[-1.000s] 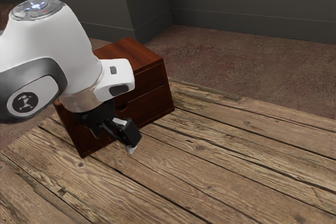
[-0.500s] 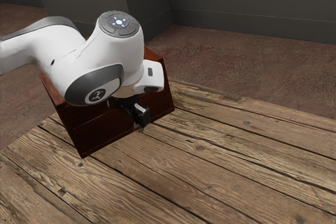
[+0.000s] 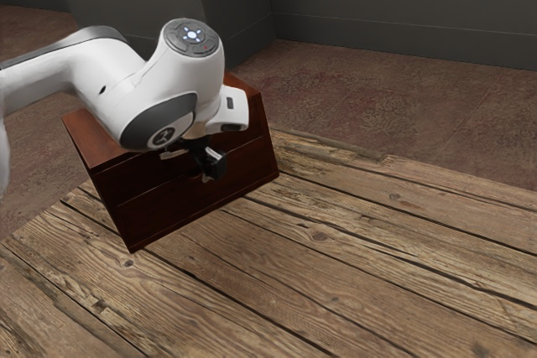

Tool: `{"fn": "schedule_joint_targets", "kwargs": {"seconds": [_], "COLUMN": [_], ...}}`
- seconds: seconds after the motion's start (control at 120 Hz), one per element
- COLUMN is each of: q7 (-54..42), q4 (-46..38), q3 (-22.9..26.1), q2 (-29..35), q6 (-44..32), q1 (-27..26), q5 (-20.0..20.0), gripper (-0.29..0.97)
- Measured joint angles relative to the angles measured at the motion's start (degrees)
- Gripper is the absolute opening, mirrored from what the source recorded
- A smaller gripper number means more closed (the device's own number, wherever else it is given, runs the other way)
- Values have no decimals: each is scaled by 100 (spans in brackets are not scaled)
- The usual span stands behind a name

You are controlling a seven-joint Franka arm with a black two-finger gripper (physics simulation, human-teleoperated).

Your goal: Pull the drawer handle with one arm to open the drawer

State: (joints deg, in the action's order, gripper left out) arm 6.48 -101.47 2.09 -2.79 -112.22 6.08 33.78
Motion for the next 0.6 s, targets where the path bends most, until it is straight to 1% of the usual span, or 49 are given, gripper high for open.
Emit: {"fn": "schedule_joint_targets", "kwargs": {"seconds": [0.092,0.325,0.6], "q7": [-58,-226,-375], "q4": [-3,-63,-43], "q3": [5,14,-7], "q2": [-63,-111,-177], "q6": [-136,-530,-604], "q1": [-17,-278,-71], "q5": [79,246,274], "gripper": [68,68,68]}}
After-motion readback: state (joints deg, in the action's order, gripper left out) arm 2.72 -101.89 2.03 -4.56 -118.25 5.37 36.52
